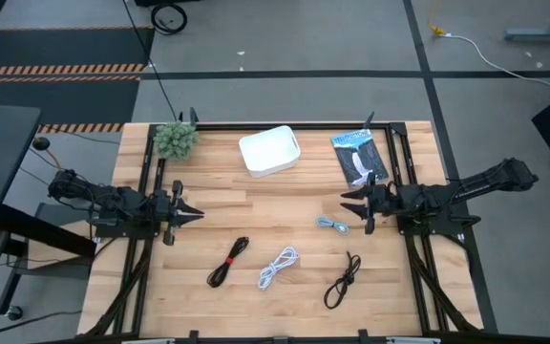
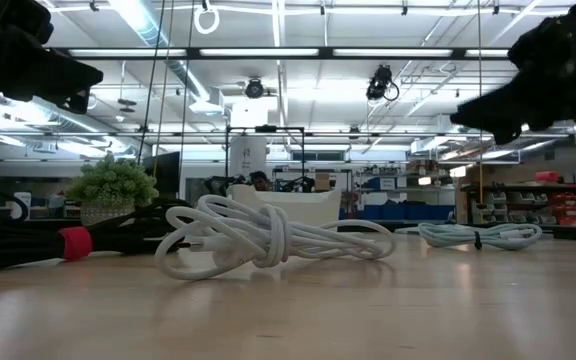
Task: Pick and place USB-C Cables
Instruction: Put the blue charger cable into the white bin
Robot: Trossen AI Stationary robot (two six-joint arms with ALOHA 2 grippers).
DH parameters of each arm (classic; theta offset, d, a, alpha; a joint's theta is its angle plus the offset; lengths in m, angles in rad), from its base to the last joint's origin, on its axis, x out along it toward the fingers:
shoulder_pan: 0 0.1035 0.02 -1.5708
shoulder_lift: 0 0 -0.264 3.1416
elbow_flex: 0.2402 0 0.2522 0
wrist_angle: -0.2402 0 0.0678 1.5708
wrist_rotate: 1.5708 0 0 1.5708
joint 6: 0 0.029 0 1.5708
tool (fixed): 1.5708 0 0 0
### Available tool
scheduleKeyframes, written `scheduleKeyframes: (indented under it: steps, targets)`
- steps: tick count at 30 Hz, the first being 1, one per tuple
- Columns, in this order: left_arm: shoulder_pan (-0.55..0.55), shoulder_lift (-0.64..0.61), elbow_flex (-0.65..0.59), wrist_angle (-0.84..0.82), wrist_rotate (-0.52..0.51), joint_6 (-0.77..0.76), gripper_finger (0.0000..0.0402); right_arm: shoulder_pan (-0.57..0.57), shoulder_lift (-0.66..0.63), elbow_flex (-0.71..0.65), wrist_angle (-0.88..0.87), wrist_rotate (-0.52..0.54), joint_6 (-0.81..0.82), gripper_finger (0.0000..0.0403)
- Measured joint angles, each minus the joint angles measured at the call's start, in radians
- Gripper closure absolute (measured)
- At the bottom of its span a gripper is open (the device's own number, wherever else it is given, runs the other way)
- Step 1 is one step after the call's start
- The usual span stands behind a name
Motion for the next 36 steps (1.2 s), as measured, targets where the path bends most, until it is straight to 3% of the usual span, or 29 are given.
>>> scheduleKeyframes:
  steps: [10,15,22,28,36]
  targets:
    - [0.000,0.000,0.000,0.000,0.000,0.000,0.0358,-0.008,0.008,0.000,0.324,0.024,0.063,0.0265]
    - [0.000,0.000,0.000,0.000,0.000,0.000,0.0358,-0.030,0.055,0.001,0.339,0.051,0.139,0.0265]
    - [0.000,0.000,0.000,0.000,0.000,0.000,0.0358,-0.040,0.243,0.105,0.028,0.001,0.330,0.0265]
    - [0.000,0.000,0.000,0.000,0.000,0.000,0.0358,-0.040,0.408,0.238,-0.198,-0.034,0.255,0.0265]
    - [0.000,0.000,0.000,0.000,0.000,0.000,0.0358,-0.031,0.646,0.478,-0.580,-0.151,0.292,0.0261]
